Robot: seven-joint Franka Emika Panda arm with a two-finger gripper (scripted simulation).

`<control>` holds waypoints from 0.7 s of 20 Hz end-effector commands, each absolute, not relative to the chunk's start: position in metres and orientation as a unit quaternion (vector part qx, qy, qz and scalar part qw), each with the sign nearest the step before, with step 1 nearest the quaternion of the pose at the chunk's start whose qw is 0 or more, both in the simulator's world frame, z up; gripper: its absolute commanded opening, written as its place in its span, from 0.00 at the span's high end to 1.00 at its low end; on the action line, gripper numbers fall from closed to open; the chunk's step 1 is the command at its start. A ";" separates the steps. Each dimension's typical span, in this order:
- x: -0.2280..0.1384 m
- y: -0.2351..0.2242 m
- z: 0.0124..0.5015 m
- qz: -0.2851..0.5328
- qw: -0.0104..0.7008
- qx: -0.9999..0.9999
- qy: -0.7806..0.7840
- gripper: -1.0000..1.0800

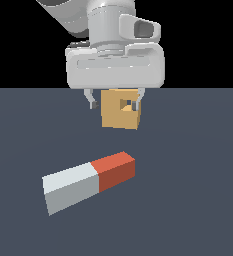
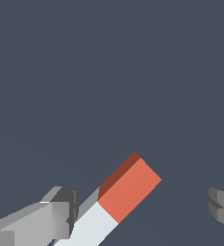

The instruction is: Insert the peg into the horizontal hole in a box.

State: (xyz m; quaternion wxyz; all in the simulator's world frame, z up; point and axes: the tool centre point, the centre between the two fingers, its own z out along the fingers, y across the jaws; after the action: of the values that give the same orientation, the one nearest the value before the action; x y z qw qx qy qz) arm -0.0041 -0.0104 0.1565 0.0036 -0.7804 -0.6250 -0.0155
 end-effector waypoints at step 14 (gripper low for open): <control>-0.054 -0.089 0.097 -0.004 0.000 -0.924 -0.382 0.04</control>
State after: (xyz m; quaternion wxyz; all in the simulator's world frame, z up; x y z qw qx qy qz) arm -0.0479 -0.0837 0.1018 0.0007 -0.9137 -0.4063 -0.0052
